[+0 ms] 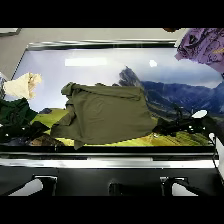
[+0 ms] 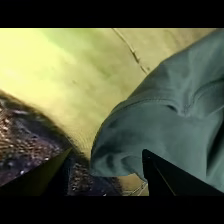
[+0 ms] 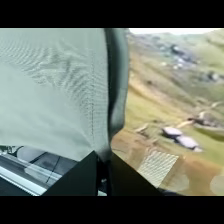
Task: Fold the clothes and pants, and hang the long-sleeved shirts on hangers.
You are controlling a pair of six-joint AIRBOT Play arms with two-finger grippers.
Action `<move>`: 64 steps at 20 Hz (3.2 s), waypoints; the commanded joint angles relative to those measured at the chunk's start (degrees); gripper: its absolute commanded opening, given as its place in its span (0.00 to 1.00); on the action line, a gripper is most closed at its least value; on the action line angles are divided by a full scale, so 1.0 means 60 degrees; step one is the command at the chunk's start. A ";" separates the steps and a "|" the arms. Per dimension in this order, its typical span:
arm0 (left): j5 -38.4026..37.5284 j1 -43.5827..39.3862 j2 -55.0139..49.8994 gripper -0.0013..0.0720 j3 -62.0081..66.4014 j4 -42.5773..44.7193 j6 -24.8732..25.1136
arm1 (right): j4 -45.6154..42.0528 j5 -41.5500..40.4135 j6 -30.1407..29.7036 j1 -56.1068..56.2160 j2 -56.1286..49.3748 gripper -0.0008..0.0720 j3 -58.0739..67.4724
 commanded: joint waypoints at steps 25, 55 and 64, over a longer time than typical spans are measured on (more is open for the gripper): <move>0.0076 -0.2390 0.1096 0.03 1.2010 0.2029 -0.3085 | -0.4444 -0.0612 0.3566 0.2208 0.1639 0.05 1.2324; 0.3005 -0.3883 -0.4707 0.03 0.8546 0.3024 -0.2357 | -0.4856 -0.1381 0.4207 0.2226 -0.5169 0.05 1.0863; 0.1453 -0.3974 -0.5628 0.03 0.9843 0.3031 -0.2361 | -0.5016 -0.0892 0.4207 0.2229 -0.5377 0.05 1.0892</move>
